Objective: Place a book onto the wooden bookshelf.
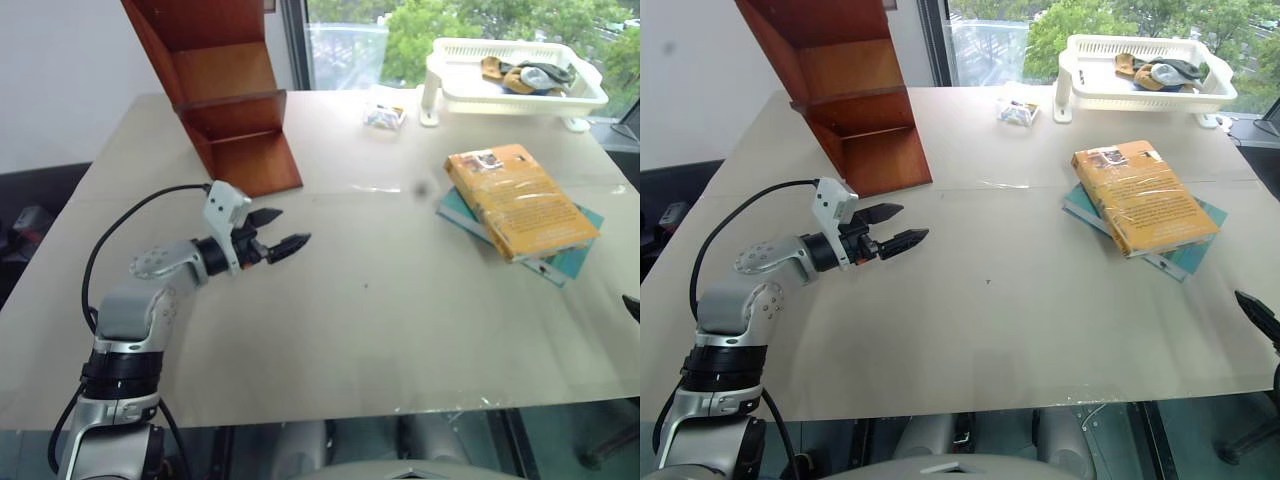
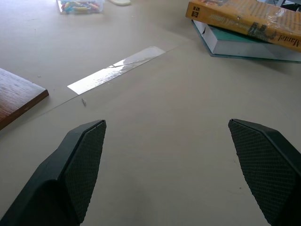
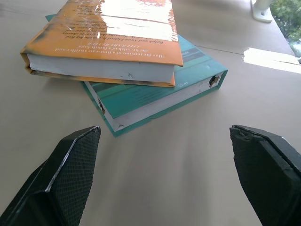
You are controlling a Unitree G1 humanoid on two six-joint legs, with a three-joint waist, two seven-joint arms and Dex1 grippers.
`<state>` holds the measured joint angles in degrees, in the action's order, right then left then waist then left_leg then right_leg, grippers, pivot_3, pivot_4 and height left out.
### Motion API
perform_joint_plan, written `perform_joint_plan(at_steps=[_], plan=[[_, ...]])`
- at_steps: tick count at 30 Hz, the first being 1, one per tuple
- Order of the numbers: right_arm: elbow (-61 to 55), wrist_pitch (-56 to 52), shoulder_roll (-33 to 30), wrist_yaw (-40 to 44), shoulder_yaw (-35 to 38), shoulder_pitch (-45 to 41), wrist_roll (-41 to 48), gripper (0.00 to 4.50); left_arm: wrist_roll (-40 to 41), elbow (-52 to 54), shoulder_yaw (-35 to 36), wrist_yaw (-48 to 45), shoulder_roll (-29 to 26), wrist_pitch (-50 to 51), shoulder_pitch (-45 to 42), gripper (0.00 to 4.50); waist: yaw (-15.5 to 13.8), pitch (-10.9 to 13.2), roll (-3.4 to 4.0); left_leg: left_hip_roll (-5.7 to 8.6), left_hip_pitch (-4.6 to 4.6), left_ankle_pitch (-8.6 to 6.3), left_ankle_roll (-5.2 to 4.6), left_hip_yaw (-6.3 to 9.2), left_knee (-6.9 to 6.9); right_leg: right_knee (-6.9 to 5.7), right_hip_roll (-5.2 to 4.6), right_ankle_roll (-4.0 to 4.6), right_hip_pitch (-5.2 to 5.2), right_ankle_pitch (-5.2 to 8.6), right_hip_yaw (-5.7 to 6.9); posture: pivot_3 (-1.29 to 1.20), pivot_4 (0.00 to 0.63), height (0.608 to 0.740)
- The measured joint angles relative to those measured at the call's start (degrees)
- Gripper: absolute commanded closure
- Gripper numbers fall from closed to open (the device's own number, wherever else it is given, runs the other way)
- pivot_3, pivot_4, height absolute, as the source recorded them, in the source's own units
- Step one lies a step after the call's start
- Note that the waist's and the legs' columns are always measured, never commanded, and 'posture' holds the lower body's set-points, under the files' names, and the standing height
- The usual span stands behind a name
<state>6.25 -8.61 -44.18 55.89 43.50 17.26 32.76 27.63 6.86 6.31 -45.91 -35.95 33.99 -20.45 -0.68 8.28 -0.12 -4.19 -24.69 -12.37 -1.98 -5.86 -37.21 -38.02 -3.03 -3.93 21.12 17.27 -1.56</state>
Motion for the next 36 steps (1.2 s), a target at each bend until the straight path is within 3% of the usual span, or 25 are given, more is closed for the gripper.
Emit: perform_joint_plan(at_steps=[15, 27, 32, 36], plan=[[3.7, 2.8, 0.1, -0.5, -0.6, -3.1, -2.7, 0.0, -0.4, -0.8, -0.1, -2.8, -1.0, -2.8, -0.8, 0.07, 0.0, 0.0, -0.01, 0.0, 0.0, 0.0, 0.0, -0.03, -0.01, 0.0, 0.0, 0.0, 0.0, 0.0, -0.01, 0.0, 0.15, 0.74], [3.7, 2.3, 0.2, -5.6, -2.2, -5.3, -4.8, 0.0, -0.4, -0.8, -0.2, -4.6, -1.2, -2.9, -1.8, 0.07, 0.0, 0.0, -0.01, 0.0, 0.0, 0.01, 0.01, -0.03, -0.01, 0.0, 0.0, 0.0, 0.0, 0.0, -0.01, 0.0, 0.15, 0.74], [3.6, -0.2, -0.5, -8.3, -4.1, -7.8, -6.3, 0.0, 0.8, -0.7, -0.3, -7.6, -4.3, -0.2, -3.9, 0.07, 0.2, 0.0, -0.02, 0.0, 0.01, 0.01, 0.02, -0.04, -0.02, -0.03, 0.0, -0.01, 0.01, 0.0, -0.01, 0.0, 0.15, 0.74], [4.5, -2.8, -3.3, -9.9, -7.0, -14.6, -7.1, 0.0, 4.0, -0.4, -0.2, -11.6, -7.3, 3.3, -7.5, 0.07, 0.8, 0.0, 0.0, 0.0, 0.02, 0.01, 0.02, -0.07, -0.06, -0.04, -0.01, -0.02, 0.01, -0.01, -0.04, 0.0, 0.15, 0.74]])
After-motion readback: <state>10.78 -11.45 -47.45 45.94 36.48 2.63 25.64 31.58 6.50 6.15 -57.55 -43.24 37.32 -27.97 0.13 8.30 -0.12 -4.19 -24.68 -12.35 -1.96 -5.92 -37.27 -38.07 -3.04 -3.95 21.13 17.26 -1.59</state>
